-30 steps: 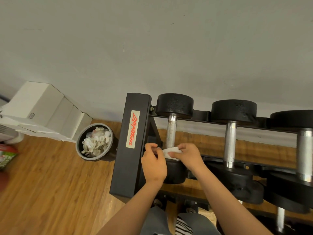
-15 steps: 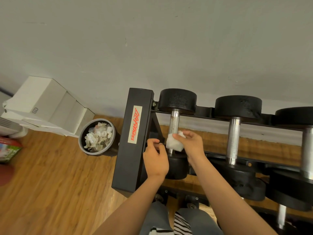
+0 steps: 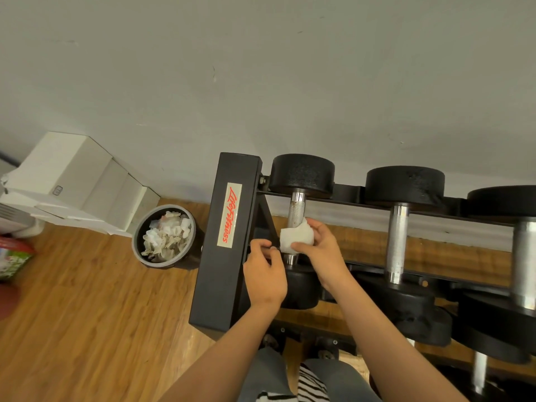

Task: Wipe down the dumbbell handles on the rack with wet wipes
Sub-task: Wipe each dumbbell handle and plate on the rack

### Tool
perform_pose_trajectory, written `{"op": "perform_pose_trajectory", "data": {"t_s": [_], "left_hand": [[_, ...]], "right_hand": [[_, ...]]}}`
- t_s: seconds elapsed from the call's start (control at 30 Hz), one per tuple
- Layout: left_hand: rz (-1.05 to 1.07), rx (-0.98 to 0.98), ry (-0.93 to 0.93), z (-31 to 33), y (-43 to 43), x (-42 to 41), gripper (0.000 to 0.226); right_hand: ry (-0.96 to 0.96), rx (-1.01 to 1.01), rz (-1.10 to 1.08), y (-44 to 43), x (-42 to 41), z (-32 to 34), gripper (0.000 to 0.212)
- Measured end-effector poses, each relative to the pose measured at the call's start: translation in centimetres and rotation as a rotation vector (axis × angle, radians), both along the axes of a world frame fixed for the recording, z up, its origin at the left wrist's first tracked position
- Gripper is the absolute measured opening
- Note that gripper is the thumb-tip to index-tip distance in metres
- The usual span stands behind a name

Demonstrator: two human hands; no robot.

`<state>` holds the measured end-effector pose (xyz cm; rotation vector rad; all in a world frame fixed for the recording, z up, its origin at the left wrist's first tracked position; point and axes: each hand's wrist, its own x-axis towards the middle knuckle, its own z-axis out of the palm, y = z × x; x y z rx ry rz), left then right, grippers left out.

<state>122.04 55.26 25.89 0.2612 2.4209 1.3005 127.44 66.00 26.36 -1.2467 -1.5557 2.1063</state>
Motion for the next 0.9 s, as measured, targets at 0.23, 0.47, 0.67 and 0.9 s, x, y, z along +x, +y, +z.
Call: {"op": "perform_pose_trajectory", "data": {"t_s": [0.23,0.47,0.67,0.9], "left_hand": [[0.003,-0.001,-0.007,0.0,0.0,0.0,0.009],[-0.007,-0.003,-0.015,0.1,-0.1,0.0,0.009],[-0.014,0.013,-0.028,0.2,-0.1,0.0,0.009],[-0.027,0.011,-0.015,0.4,-0.1,0.0,0.009]], "right_hand": [[-0.078,0.090,-0.077,-0.2,-0.8,-0.5,0.028],[-0.085,0.138,-0.145,0.5,-2.2,-0.2,0.012],[-0.061,0.141,-0.278,0.1,-2.5,-0.2,0.026],[-0.153,0.209,-0.141,-0.9,-3.0,-0.7,0.029]]}}
